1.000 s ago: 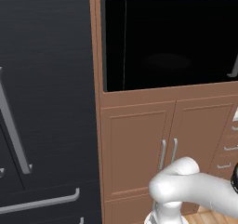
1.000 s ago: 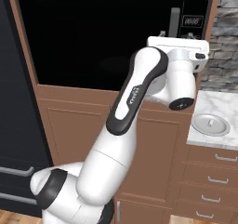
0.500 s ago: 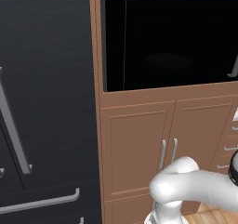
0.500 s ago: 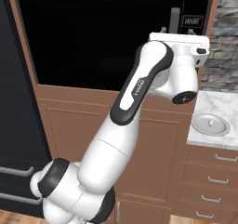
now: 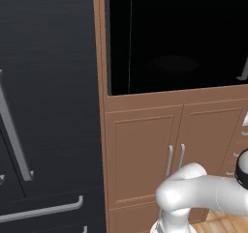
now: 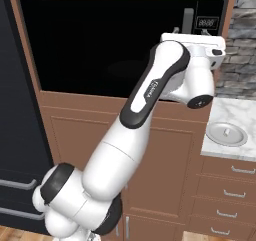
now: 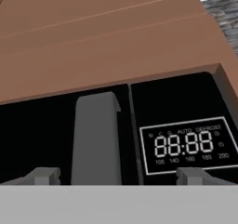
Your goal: Pick the marshmallow from the counter and place it in the microwave. Then turn on the microwave.
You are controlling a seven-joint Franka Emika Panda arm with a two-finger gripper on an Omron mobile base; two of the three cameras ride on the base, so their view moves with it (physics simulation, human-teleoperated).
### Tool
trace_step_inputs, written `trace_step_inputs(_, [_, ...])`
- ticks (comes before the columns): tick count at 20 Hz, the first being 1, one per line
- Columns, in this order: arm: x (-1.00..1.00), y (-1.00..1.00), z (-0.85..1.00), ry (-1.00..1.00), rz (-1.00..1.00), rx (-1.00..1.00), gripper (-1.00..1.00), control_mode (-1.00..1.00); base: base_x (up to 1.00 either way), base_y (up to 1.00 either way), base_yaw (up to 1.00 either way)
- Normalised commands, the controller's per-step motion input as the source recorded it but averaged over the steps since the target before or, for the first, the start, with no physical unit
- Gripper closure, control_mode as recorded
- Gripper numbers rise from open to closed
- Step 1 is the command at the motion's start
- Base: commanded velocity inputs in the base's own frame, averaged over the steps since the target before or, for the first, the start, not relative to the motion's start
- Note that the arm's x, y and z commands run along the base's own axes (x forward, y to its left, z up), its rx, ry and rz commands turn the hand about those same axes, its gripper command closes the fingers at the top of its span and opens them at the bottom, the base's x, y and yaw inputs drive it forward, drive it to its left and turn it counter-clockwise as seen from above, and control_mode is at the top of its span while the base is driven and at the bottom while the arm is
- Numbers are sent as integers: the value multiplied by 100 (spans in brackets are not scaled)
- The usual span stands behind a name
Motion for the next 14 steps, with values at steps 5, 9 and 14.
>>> trace_step_inputs(5, [15, 0, 0, 0, 3, 0, -100, -100, 0, 0, 0])
trace_step_inputs(9, [8, 0, 0, 0, 4, 0, -100, -100, 0, 0, 0])
trace_step_inputs(14, [1, 0, 0, 0, 1, 0, 100, -100, 0, 0, 0])
